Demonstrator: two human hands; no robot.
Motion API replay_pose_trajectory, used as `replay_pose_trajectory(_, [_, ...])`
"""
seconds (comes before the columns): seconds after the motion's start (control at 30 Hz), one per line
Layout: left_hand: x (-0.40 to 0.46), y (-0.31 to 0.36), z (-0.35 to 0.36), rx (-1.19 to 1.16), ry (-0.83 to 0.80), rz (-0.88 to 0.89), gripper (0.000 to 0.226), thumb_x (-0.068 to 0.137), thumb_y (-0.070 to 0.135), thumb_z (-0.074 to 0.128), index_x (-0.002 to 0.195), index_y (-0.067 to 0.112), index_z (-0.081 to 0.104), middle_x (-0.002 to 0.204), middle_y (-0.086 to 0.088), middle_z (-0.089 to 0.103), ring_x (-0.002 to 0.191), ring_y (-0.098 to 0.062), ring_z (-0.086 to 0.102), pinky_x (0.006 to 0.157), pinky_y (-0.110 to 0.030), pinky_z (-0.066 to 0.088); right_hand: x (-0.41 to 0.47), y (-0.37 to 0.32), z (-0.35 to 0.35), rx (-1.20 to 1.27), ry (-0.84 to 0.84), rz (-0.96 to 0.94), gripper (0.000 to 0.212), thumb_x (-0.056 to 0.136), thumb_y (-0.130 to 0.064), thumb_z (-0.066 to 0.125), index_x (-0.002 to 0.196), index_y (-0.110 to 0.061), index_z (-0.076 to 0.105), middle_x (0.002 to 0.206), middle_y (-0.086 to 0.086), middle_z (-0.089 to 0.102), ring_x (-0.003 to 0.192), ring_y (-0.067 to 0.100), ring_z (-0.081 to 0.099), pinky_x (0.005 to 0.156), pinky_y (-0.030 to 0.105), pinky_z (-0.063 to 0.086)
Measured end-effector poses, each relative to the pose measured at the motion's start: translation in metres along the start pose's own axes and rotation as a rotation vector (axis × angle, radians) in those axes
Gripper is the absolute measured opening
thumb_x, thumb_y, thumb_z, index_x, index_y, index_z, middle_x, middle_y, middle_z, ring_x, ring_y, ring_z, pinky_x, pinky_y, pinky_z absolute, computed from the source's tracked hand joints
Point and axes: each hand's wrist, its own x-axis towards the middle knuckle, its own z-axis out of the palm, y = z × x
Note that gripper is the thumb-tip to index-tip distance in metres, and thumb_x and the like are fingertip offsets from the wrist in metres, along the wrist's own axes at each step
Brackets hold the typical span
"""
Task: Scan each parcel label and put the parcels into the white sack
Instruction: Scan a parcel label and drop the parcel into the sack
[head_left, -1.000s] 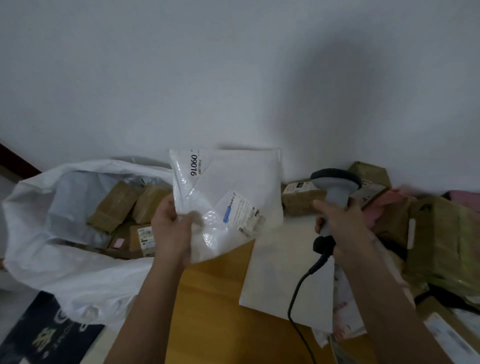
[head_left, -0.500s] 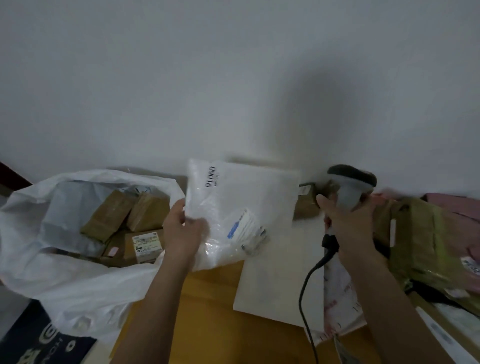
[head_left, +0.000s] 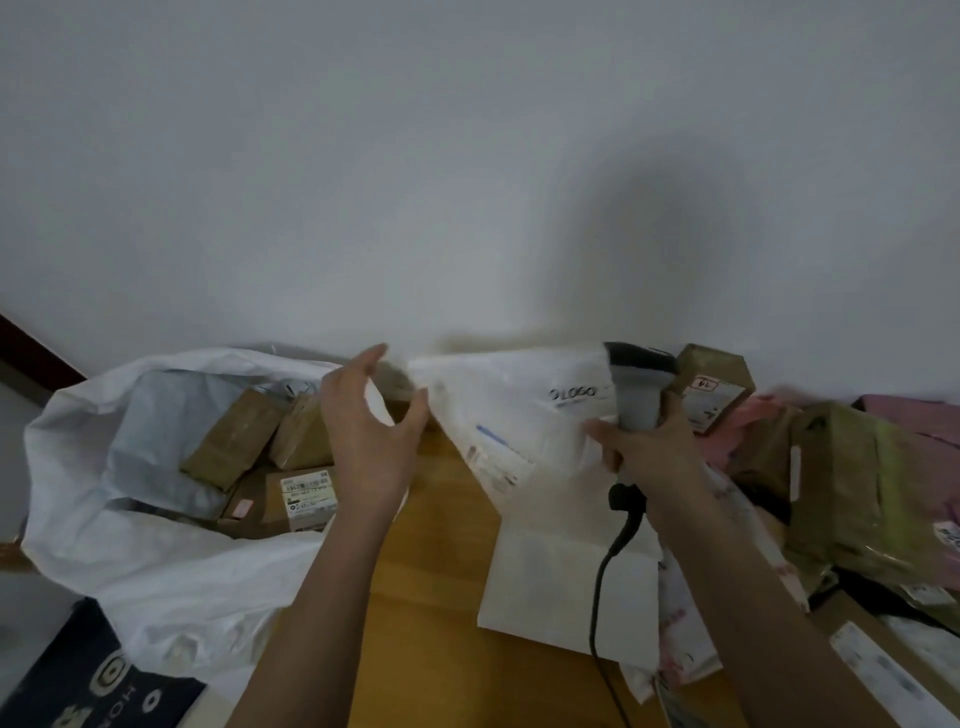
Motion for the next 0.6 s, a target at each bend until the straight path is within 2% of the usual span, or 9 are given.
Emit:
replay_pose_trajectory(0.03, [-0.002, -0.005, 0.0, -0.017, 0.023, -0.127, 0.056, 0.083, 0.027, 0.076, 0.133, 0.025, 0.05, 0.126, 0.007, 0.044, 0.115, -0.011, 0.046, 0.095, -0.029, 0.04, 0.004, 0.002, -0.002, 0.083, 0.044, 0.042, 0.042, 0.078, -0.001, 0.078, 0.111, -0.002, 0.052, 0.062, 0.008, 0.056, 0.043, 0.013, 0.05, 0.045, 0.026, 0.047])
replay_pose_trajectory(0.1, [-0.009, -0.021, 0.003, -0.005, -0.041, -0.378, 0.07, 0.082, 0.037, 0.076, 0.14, 0.021, 0.041, 0.137, 0.0, 0.04, 0.12, -0.016, 0.045, 0.093, -0.031, 0.041, 0.01, 0.004, -0.006, 0.325, 0.103, 0.144, 0.035, 0.08, 0.002, 0.074, 0.108, -0.003, 0.054, 0.055, 0.004, 0.057, 0.041, 0.013, 0.049, 0.044, 0.025, 0.047])
replay_pose_trajectory(0.2, [-0.028, -0.048, 0.013, 0.001, -0.231, -0.695, 0.094, 0.076, 0.049, 0.077, 0.149, 0.018, 0.027, 0.153, -0.011, 0.031, 0.135, -0.032, 0.039, 0.1, -0.046, 0.043, 0.014, 0.006, -0.011, 0.66, 0.065, 0.387, 0.016, 0.086, -0.006, 0.069, 0.082, -0.006, 0.054, 0.046, -0.002, 0.05, 0.039, 0.009, 0.043, 0.046, 0.021, 0.045])
replay_pose_trajectory(0.27, [-0.043, -0.056, 0.018, -0.142, -0.359, -0.896, 0.114, 0.066, 0.06, 0.079, 0.153, 0.02, 0.019, 0.156, -0.012, 0.028, 0.138, -0.036, 0.035, 0.108, -0.051, 0.039, 0.014, 0.007, -0.012, 0.749, 0.007, 0.496, 0.025, 0.089, -0.016, 0.065, 0.069, -0.011, 0.051, 0.043, -0.006, 0.045, 0.04, 0.006, 0.039, 0.053, 0.021, 0.043])
replay_pose_trajectory(0.33, [-0.055, -0.059, 0.023, -0.374, -0.51, -1.052, 0.125, 0.053, 0.068, 0.079, 0.152, 0.016, 0.025, 0.153, -0.01, 0.038, 0.137, -0.033, 0.04, 0.111, -0.05, 0.036, 0.012, 0.007, -0.012, 0.797, -0.001, 0.533, 0.027, 0.09, -0.017, 0.064, 0.066, -0.013, 0.052, 0.043, -0.007, 0.043, 0.039, 0.005, 0.039, 0.053, 0.019, 0.043])
replay_pose_trajectory(0.37, [-0.059, -0.058, 0.026, -0.497, -0.601, -1.088, 0.114, 0.058, 0.065, 0.079, 0.149, 0.012, 0.034, 0.146, -0.008, 0.049, 0.133, -0.03, 0.046, 0.111, -0.047, 0.038, 0.011, 0.007, -0.011, 0.815, 0.0, 0.54, 0.027, 0.09, -0.016, 0.065, 0.066, -0.012, 0.052, 0.043, -0.007, 0.043, 0.038, 0.005, 0.039, 0.05, 0.019, 0.045])
replay_pose_trajectory(0.43, [-0.065, -0.054, 0.031, -0.717, -0.702, -1.089, 0.075, 0.076, 0.049, 0.072, 0.137, 0.012, 0.051, 0.129, -0.006, 0.065, 0.121, -0.025, 0.06, 0.106, -0.041, 0.045, 0.008, 0.006, -0.009, 0.823, -0.001, 0.563, 0.028, 0.09, -0.015, 0.065, 0.066, -0.012, 0.051, 0.043, -0.007, 0.043, 0.037, 0.004, 0.039, 0.046, 0.016, 0.045])
replay_pose_trajectory(0.53, [-0.068, -0.047, 0.038, -0.952, -0.618, -1.077, 0.051, 0.086, 0.027, 0.068, 0.132, 0.013, 0.055, 0.122, -0.008, 0.068, 0.111, -0.024, 0.066, 0.091, -0.041, 0.054, 0.004, 0.003, -0.007, 0.842, -0.03, 0.587, 0.025, 0.089, -0.014, 0.065, 0.068, -0.012, 0.051, 0.046, -0.007, 0.043, 0.039, 0.003, 0.04, 0.044, 0.016, 0.044])
replay_pose_trajectory(0.6, [-0.065, -0.041, 0.037, -1.017, -0.522, -1.041, 0.046, 0.087, 0.015, 0.067, 0.131, 0.011, 0.055, 0.121, -0.012, 0.068, 0.109, -0.027, 0.067, 0.091, -0.047, 0.055, 0.005, 0.002, -0.007, 0.806, -0.03, 0.578, 0.021, 0.089, -0.012, 0.065, 0.072, -0.01, 0.053, 0.053, -0.005, 0.047, 0.037, 0.002, 0.042, 0.041, 0.017, 0.043])
